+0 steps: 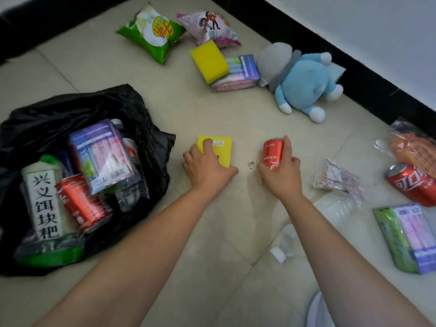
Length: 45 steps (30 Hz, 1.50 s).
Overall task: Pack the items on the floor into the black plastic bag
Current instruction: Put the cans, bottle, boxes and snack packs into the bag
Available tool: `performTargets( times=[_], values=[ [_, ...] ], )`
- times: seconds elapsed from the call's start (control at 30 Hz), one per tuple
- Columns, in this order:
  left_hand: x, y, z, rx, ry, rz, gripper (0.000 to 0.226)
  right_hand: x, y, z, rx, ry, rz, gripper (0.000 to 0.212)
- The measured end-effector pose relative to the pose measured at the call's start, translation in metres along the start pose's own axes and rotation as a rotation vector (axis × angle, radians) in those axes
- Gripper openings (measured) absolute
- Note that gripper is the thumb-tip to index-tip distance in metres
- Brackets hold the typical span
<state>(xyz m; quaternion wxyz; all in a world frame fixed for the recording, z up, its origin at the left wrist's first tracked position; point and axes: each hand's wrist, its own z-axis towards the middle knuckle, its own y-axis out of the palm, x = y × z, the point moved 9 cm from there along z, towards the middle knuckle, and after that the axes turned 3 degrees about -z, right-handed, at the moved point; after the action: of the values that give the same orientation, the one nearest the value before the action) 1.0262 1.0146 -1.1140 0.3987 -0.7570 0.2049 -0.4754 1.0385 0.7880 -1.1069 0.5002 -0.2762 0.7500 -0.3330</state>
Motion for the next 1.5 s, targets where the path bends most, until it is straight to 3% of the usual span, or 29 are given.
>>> performTargets(
  times=[0.07, 0.13, 0.27, 0.37, 0.57, 0.67, 0.73, 0.8, 0.9, 0.97, 1.03, 1.1, 1.17, 1.23, 1.3, 1.37, 1.5],
  values=[
    [-0.002, -0.017, -0.011, -0.005, -0.022, -0.107, 0.086, 0.006, -0.001, 0.002, -0.031, 0.105, 0.181, 0.094],
    [0.009, -0.049, -0.024, 0.053, 0.113, -0.247, 0.084, 0.003, -0.001, 0.003, -0.028, 0.198, 0.335, 0.095],
    [0.022, -0.148, -0.048, 0.352, 0.384, -0.346, 0.075, -0.043, 0.018, -0.001, -0.072, 0.247, 0.561, 0.093],
    [-0.010, -0.216, -0.047, 0.554, 0.297, -0.386, 0.070, -0.101, 0.041, -0.012, -0.161, 0.194, 0.747, 0.089],
    [-0.134, -0.279, -0.053, 0.744, -0.013, -0.321, 0.067, -0.209, 0.088, -0.059, -0.389, -0.001, 0.904, 0.086],
    [-0.193, -0.272, -0.056, 0.695, -0.202, -0.206, 0.071, -0.236, 0.108, -0.086, -0.488, -0.079, 0.876, 0.081],
    [-0.223, -0.247, -0.048, 0.479, -0.288, -0.100, 0.076, -0.245, 0.119, -0.102, -0.535, -0.126, 0.830, 0.080],
    [-0.238, -0.222, -0.043, 0.249, -0.267, -0.079, 0.075, -0.248, 0.129, -0.114, -0.572, -0.166, 0.772, 0.082],
    [-0.244, -0.221, -0.032, 0.070, -0.184, -0.103, 0.068, -0.250, 0.136, -0.122, -0.575, -0.217, 0.717, 0.080],
    [-0.242, -0.246, -0.022, 0.079, -0.127, -0.039, 0.073, -0.254, 0.136, -0.122, -0.547, -0.246, 0.704, 0.079],
    [-0.245, -0.284, -0.016, 0.227, -0.116, 0.055, 0.064, -0.260, 0.133, -0.124, -0.508, -0.296, 0.685, 0.080],
    [-0.258, -0.314, -0.023, 0.401, -0.202, 0.113, 0.054, -0.269, 0.129, -0.129, -0.470, -0.345, 0.690, 0.079],
    [-0.283, -0.316, -0.036, 0.425, -0.399, 0.121, 0.062, -0.279, 0.126, -0.136, -0.448, -0.384, 0.719, 0.078],
    [-0.314, -0.294, -0.050, 0.318, -0.594, 0.025, 0.068, -0.291, 0.123, -0.145, -0.445, -0.429, 0.729, 0.078],
    [-0.328, -0.278, -0.060, 0.276, -0.651, -0.130, 0.049, -0.304, 0.125, -0.153, -0.447, -0.498, 0.683, 0.079],
    [-0.323, -0.284, -0.064, 0.395, -0.613, -0.315, 0.021, -0.311, 0.132, -0.162, -0.474, -0.559, 0.601, 0.081],
    [-0.275, -0.328, -0.055, 0.618, -0.522, -0.956, 0.017, -0.321, 0.155, -0.183, -0.501, -0.701, 0.376, 0.078]
  ],
)
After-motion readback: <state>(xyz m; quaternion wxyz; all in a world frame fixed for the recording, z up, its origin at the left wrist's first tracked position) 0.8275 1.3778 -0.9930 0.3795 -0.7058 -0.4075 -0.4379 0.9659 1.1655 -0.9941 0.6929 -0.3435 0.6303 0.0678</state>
